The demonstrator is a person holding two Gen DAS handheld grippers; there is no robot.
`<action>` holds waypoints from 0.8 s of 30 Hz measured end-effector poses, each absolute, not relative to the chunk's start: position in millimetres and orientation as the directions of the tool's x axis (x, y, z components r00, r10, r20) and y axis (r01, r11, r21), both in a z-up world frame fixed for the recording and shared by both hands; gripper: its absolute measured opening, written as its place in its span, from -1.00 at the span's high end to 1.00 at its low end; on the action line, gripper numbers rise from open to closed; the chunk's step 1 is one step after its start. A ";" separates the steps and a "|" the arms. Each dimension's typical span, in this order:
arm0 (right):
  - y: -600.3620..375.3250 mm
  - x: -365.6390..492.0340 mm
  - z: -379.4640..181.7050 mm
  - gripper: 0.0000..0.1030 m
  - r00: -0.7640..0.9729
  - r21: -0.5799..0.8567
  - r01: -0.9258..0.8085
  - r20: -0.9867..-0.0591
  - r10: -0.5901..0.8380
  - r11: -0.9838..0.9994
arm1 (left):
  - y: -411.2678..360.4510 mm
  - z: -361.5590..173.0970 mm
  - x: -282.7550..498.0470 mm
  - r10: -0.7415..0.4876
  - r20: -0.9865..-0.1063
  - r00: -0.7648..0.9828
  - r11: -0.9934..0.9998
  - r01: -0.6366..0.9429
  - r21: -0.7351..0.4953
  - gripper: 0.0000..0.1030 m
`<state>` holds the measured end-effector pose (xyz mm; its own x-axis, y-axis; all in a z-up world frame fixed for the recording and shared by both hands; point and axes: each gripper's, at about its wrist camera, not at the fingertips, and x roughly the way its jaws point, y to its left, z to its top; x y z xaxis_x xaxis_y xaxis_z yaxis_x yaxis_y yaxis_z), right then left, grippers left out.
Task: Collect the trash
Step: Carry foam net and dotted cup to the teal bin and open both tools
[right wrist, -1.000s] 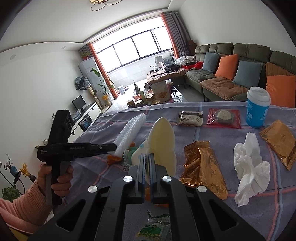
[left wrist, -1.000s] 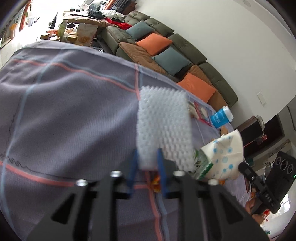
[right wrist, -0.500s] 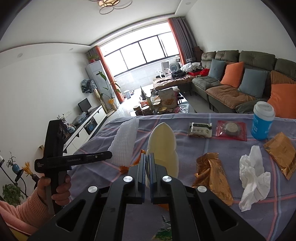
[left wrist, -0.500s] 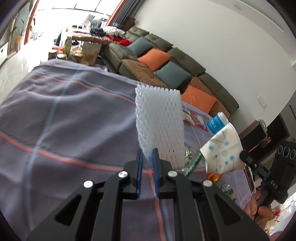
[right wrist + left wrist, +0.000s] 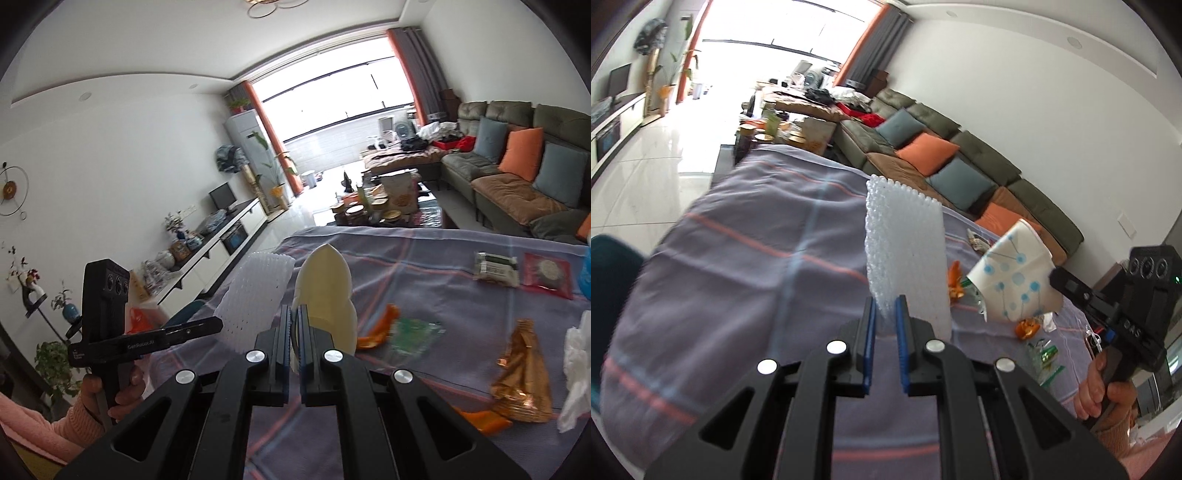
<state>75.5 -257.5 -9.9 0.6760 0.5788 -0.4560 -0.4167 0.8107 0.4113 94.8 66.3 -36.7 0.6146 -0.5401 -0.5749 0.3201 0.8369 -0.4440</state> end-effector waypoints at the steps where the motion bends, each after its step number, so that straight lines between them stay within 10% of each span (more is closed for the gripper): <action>1: -249.8 78.2 -10.3 0.92 0.663 0.411 -0.433 -0.458 0.592 0.802 | 75.2 -35.9 89.0 -0.533 -0.572 0.624 0.840 0.309 -0.445 0.77; 24: -71.5 125.9 -0.8 0.92 0.409 0.409 -0.688 -0.463 0.786 0.599 | 252.6 -41.0 20.4 -0.236 -0.583 0.777 0.893 -0.063 -0.445 0.77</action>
<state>125.9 -71.5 -0.8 0.4095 0.7863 -0.4627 -0.6884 0.5991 0.4089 20.4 252.6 -41.0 0.7770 -0.2364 -0.5834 -0.0626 0.8932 -0.4452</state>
